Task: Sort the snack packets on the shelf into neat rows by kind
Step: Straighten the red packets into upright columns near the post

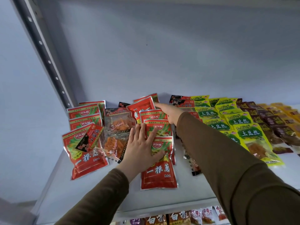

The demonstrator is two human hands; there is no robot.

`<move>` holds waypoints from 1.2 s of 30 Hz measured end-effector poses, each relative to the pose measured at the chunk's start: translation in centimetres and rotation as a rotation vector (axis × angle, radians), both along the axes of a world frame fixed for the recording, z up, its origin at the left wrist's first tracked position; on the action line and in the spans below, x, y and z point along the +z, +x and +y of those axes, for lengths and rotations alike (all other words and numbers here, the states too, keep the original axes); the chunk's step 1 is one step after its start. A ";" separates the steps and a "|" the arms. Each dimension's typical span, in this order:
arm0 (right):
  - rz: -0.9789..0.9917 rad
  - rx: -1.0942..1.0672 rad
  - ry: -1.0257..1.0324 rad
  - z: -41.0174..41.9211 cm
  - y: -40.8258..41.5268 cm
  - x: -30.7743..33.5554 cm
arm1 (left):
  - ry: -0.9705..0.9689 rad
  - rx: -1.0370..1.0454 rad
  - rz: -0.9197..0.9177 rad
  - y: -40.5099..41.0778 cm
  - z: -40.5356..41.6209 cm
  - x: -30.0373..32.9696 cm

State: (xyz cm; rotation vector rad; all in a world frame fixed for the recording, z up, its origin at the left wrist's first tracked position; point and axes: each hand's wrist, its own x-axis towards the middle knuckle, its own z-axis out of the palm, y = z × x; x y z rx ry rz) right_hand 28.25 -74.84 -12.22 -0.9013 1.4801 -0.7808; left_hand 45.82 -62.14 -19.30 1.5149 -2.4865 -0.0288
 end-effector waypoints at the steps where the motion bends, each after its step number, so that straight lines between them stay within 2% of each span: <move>1: 0.029 -0.022 -0.007 -0.2 0.0 0.0 | -0.009 -0.007 -0.004 0.0 -0.2 0.0; 6: 0.111 -0.179 -0.178 -1.4 -0.5 -0.4 | -0.032 0.012 -0.052 -0.5 -1.9 0.6; 9: 0.097 -0.139 -0.248 -1.4 -1.3 -0.5 | -0.037 0.014 0.064 -0.6 -2.4 1.1; 12: -0.002 -0.087 -0.222 -1.4 -1.8 -0.4 | 0.049 0.163 0.450 -0.7 -5.1 2.8; 15: -0.066 -0.074 -0.184 -1.3 -1.9 -0.2 | 0.489 0.396 0.984 -0.9 -8.7 6.1; 17: -0.096 -0.102 -0.148 -1.4 -1.8 -0.2 | 0.679 0.484 1.186 -0.9 -10.2 7.4; 21: -0.169 -0.098 -0.099 -1.8 -2.0 -0.8 | 0.908 0.475 1.252 -1.5 -11.3 8.1; 25: -0.266 -0.072 -0.085 -2.0 -2.4 -0.9 | 0.934 0.469 1.313 -2.4 -11.9 8.0; 30: -0.155 -0.033 -0.245 -2.1 -2.3 -1.4 | 0.876 0.584 1.197 -2.7 -12.5 7.7; 36: -0.071 -0.071 -0.262 -2.2 -1.9 -1.2 | 1.041 0.531 1.100 -2.4 -12.4 7.8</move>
